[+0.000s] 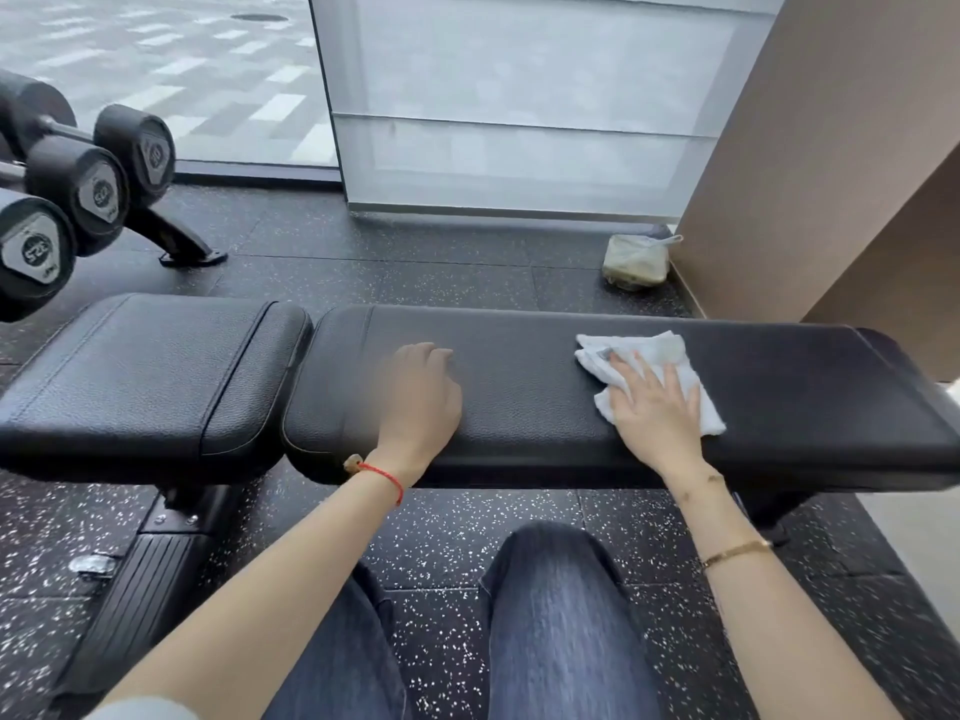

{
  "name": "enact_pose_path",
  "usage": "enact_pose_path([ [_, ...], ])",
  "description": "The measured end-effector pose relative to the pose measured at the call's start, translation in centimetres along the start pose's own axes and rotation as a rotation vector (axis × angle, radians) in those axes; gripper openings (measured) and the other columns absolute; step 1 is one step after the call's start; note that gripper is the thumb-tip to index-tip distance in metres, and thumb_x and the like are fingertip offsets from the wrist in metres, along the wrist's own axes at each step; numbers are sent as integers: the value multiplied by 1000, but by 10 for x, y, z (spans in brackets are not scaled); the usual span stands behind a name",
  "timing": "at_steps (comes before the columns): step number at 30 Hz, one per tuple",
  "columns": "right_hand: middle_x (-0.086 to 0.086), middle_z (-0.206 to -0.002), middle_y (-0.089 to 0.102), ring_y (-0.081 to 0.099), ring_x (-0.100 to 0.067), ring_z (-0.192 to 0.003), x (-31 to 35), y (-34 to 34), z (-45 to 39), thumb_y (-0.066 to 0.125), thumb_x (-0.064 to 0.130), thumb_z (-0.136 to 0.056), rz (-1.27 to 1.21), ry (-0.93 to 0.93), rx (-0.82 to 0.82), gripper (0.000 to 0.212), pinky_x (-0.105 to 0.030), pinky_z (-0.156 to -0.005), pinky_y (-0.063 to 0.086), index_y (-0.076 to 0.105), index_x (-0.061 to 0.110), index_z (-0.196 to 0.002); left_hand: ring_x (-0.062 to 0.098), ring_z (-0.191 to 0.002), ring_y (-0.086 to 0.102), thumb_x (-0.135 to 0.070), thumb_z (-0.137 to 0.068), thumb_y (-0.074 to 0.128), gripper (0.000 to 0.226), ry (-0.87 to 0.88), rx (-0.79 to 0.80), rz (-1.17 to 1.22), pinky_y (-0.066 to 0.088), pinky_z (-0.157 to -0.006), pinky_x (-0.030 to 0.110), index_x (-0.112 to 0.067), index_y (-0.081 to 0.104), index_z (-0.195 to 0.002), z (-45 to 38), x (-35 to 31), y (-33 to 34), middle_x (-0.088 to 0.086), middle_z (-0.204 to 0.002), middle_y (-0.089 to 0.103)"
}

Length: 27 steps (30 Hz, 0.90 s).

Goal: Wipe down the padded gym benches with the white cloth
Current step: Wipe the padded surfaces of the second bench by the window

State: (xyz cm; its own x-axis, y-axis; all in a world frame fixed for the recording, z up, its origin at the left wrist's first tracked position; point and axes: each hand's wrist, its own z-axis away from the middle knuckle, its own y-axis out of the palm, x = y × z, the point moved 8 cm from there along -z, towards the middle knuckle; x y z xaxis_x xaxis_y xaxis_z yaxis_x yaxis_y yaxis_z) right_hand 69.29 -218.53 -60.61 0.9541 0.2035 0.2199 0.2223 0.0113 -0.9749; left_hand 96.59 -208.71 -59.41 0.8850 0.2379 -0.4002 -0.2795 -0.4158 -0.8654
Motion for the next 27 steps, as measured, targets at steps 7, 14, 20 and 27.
enact_pose_path([
  [7,15,-163,17,1,-28,-151,40,11,-21,30,38,-101,-70,-7,32,52,-58,-119,-5,23,43,-153,23,-133,38,-26,-92,46,36,21,16,-28,19,-118,54,-21,56,-127,1,-20,18,1,-135,50],
  [14,18,-163,15,1,-27,-153,99,27,29,31,42,-102,-21,-369,45,50,-54,-120,-7,23,45,-152,22,-127,46,-27,-91,49,34,36,-47,-39,25,-114,53,-21,59,-123,1,-18,16,-2,-131,56],
  [20,15,-164,15,4,-28,-152,6,4,-13,30,42,-102,-44,-85,22,52,-57,-120,-1,20,46,-153,20,-128,46,-28,-92,48,35,39,-47,-81,27,-115,51,-22,59,-125,2,-20,15,-2,-132,56],
  [27,11,-165,13,-3,-34,-151,35,6,-19,28,48,-101,-88,-100,22,53,-60,-118,-7,22,43,-153,18,-132,44,-25,-94,50,36,24,-36,-76,24,-118,50,-22,57,-129,4,-23,14,-4,-136,54],
])
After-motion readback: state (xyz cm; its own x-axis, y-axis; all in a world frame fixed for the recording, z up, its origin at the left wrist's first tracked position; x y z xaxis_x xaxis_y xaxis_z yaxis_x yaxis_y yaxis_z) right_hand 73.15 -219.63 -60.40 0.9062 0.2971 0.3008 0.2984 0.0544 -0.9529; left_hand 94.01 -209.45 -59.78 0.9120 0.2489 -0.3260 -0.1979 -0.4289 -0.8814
